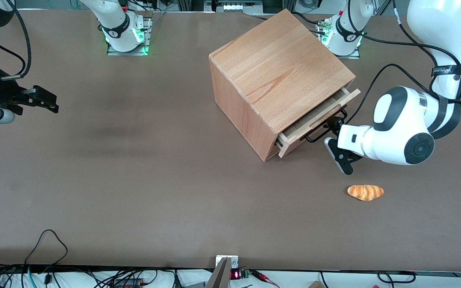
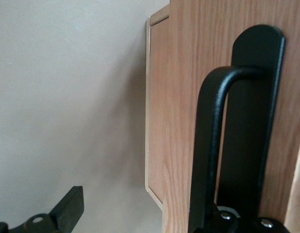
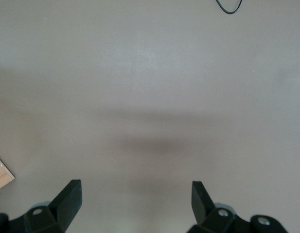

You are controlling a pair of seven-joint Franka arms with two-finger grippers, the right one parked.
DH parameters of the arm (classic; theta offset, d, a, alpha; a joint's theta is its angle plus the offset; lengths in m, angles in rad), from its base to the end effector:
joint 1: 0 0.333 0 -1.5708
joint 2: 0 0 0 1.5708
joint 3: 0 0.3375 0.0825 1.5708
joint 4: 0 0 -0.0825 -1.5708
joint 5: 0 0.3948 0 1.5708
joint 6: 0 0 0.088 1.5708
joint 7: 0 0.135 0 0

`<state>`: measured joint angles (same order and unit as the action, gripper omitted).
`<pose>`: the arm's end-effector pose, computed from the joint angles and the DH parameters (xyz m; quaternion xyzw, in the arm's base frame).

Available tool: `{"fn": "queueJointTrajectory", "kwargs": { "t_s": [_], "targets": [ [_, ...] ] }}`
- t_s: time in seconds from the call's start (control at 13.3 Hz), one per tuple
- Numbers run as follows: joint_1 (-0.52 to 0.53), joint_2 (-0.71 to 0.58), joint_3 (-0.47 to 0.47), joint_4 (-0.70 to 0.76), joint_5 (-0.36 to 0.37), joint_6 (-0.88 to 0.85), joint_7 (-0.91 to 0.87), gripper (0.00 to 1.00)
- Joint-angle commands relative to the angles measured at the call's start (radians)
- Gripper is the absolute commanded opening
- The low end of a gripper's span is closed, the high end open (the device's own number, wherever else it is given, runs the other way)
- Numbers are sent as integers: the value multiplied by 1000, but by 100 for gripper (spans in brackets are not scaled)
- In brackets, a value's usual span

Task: Open top drawer with left arm
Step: 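Pull the handle with the left gripper, sliding the drawer out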

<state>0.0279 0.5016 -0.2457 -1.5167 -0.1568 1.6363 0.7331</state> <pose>0.6430 -0.1417 0.3468 0.8761 -0.4253 -0.1413 0.1777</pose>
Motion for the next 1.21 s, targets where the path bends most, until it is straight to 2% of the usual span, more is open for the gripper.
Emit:
{"fn": "queueJointTrajectory", "kwargs": {
  "t_s": [0.0,1.13],
  "targets": [
    [9,34,2,58,-9,-6,22,100],
    [43,107,19,179,-9,-6,20,100]
  ]
}}
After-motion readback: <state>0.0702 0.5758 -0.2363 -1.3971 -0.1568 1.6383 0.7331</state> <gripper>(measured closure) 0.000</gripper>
